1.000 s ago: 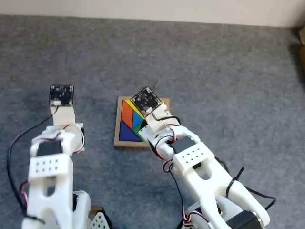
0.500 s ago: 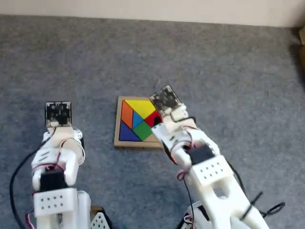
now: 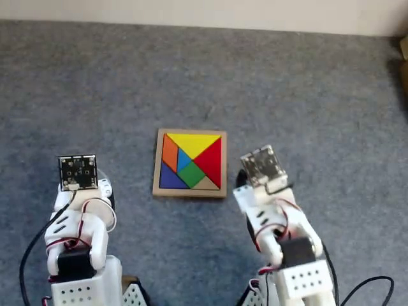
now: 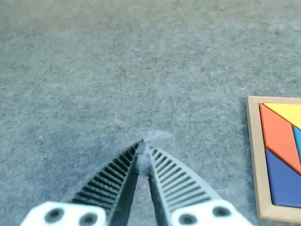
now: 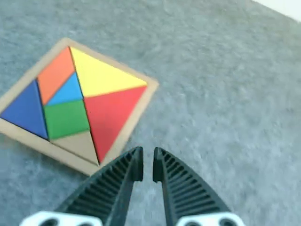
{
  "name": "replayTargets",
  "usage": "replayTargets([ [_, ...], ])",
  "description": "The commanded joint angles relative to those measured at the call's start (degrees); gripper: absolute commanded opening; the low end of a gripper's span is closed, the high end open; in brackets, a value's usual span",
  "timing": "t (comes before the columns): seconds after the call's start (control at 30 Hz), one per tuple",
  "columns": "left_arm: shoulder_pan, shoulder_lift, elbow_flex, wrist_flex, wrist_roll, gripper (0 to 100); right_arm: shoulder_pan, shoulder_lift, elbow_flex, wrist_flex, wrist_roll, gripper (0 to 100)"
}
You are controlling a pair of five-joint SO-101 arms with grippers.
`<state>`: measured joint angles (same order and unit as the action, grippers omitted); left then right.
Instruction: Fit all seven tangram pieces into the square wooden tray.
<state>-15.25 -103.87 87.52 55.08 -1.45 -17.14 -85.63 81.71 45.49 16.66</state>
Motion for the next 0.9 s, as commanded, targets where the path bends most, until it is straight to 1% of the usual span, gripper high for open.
replayTargets([
  [0.0, 1.2, -0.1, -0.2, 0.2, -0.5, 0, 3.1, -10.8, 2.7, 5.9, 0.3, 5.1],
  [0.1, 1.2, -0.1, -0.2, 0.4, -0.5, 0, 4.5, -20.0, 7.1, 12.5, 0.3, 5.1],
  [0.2, 1.2, -0.1, -0.1, 0.5, -0.5, 0, 4.9, -19.0, 9.3, 16.6, 0.3, 5.2],
  [0.37, 1.2, -0.1, 2.9, 0.4, -0.5, 0, 7.3, -19.6, 10.9, 17.1, 0.3, 5.2],
  [0.63, 1.2, -0.1, 9.7, 0.4, -0.6, 0, 8.7, -19.6, 22.4, 17.4, 0.4, 4.9],
  [0.7, 1.0, -0.1, 9.7, 0.5, -0.6, 0, 9.8, -19.6, 22.5, 16.7, 0.4, 0.6],
  [0.73, 1.0, 0.1, 9.7, 0.5, -0.6, 0, 10.1, -19.6, 22.5, 16.0, 0.4, 0.1],
  [0.87, 1.3, 0.3, 9.7, 5.7, -0.5, 0, 11.9, -19.5, 22.5, 16.0, 0.4, 0.5],
])
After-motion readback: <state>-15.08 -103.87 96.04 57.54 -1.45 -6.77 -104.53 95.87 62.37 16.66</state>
